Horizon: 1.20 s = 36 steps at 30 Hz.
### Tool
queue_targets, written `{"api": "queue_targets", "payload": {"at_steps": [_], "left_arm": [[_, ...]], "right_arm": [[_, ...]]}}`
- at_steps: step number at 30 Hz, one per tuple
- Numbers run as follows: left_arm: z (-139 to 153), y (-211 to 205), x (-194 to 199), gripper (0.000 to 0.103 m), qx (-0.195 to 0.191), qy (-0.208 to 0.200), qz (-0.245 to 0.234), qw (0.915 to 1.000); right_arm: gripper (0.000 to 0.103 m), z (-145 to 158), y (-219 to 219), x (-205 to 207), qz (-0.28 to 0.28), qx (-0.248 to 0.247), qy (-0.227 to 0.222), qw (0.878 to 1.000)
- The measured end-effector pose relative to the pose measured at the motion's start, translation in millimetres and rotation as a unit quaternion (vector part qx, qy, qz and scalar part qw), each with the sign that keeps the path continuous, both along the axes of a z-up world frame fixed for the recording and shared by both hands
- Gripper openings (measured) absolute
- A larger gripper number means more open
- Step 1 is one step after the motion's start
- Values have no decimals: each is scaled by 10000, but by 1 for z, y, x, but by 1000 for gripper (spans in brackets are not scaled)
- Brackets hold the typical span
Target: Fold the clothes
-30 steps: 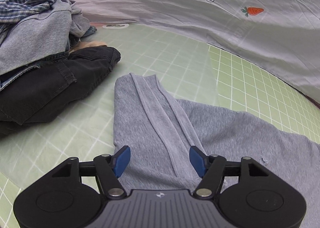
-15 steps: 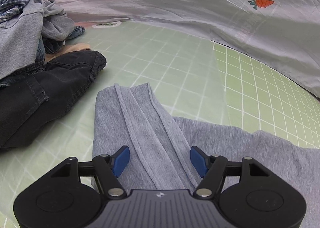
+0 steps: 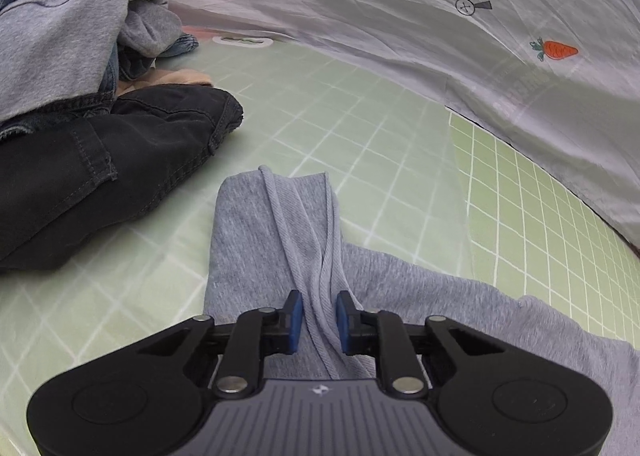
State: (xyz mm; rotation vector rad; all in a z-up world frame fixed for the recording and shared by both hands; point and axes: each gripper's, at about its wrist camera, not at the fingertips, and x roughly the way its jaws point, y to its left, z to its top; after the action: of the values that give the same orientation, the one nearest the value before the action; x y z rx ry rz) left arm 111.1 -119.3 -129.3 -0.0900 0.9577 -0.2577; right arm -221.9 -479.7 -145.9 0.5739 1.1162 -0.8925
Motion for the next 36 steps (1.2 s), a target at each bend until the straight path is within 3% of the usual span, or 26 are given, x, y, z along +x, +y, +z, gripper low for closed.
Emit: {"api": "queue_targets", "payload": {"at_steps": [2,5,8,9,12,13,23,26,30,32,36], "left_arm": [[3,7,-1,20,-96,-44,83,9999],[3,16,-1,6,-287,7,209,9994],[3,24,0,6,-539,102,273,9981],[5,23,-1,12,-555,63,236,9982],[9,13,-3,52,-451,-30,122,9989],[9,9,-3,57,-373,-57,112,9992],[-5,-23,-3,57,370,-54,-222,9991],[-6,-22,-4,53,414,-109,-228,9988],[-7,-4,-3,22,269,-98,-53,9996],[-9,10,1,12,-62,36,120,9999],[-14,37,6,7,-864,344,527,9943]], "right_arm": [[103,0,2,2,90,9,12,10000],[103,0,3,2,136,0,-6,9999],[103,0,3,0,79,39,-57,9999],[103,0,3,-1,55,55,-77,9999],[103,-1,2,-4,-12,99,-133,9999],[103,-1,2,-4,-27,104,-146,9998],[103,1,1,-12,-158,115,-199,9996],[103,1,0,-13,-191,131,-204,9995],[103,0,-1,-11,-179,134,-190,9996],[103,0,-1,-10,-171,142,-183,9996],[103,0,-1,-9,-160,169,-177,9996]]}}
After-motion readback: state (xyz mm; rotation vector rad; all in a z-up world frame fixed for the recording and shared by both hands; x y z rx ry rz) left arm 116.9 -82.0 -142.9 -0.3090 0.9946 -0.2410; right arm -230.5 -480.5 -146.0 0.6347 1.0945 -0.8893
